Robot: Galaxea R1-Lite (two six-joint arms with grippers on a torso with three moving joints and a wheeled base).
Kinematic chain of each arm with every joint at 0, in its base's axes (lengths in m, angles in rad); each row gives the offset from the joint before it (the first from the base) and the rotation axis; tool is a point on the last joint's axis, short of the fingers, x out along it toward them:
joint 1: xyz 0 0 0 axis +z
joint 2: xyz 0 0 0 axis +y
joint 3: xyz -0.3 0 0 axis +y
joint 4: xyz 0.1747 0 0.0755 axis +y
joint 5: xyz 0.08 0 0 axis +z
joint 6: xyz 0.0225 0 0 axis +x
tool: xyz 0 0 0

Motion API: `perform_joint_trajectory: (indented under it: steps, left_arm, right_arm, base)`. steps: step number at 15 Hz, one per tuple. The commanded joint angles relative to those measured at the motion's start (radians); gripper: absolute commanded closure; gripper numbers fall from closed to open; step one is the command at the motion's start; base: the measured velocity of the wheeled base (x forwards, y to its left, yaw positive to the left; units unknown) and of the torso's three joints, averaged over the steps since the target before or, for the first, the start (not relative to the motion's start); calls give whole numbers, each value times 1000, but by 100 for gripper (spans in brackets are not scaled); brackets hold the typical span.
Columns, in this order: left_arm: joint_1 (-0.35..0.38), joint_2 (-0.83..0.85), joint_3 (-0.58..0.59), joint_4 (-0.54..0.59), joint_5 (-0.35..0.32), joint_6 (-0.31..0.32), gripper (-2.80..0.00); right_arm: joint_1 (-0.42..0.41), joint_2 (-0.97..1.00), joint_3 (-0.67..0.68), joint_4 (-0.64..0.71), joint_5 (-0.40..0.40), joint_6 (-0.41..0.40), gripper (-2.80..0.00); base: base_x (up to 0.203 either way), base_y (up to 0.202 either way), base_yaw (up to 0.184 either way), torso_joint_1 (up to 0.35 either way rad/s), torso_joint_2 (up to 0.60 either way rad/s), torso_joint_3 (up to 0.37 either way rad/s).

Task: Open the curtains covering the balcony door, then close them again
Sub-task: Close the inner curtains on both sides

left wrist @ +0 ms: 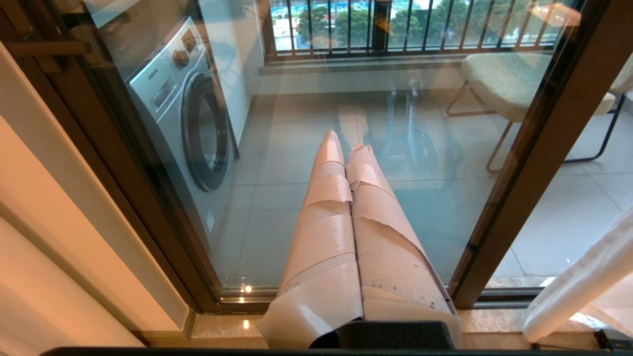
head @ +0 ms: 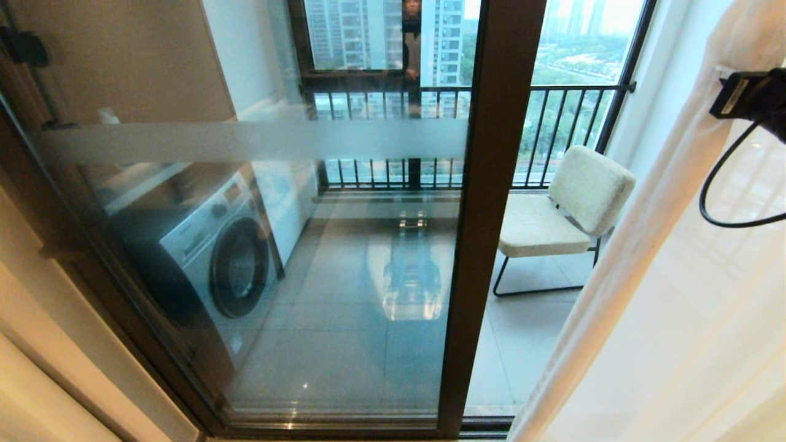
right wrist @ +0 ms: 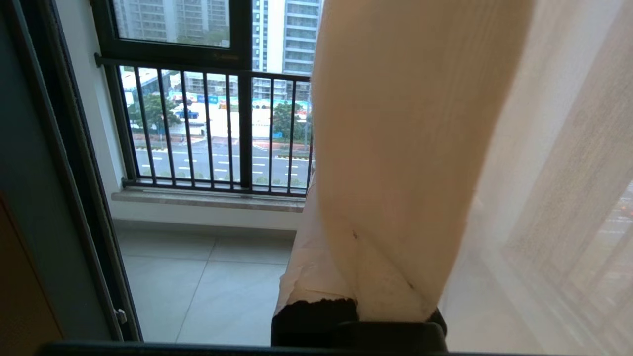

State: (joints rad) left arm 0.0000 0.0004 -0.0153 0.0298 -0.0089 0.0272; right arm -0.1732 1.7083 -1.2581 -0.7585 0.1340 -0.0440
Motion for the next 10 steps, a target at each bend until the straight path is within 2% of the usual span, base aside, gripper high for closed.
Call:
perform_joint_trajectory:
  steps: [1,4,7,10]
  left_arm:
    - [0,0,0,-1,0,0,0]
    - [0,0,0,1,0,0,0]
    - [0,0,0,-1,0,0,0]
    - [0,0,0,1,0,0,0]
  right_arm:
    - [0,-1,-1,-7,1,-4,0]
    - [28,-1,-21,-8,1,-16,0]
    - [87,2,-73,-1,1,-68,0]
    - [214,6,-121,10,-2,-109,0]
  base:
    - [0,0,0,0,0,0]
    - [0,0,0,0,0,0]
    - [0,0,0,0,0,0]
    - [0,0,0,0,0,0]
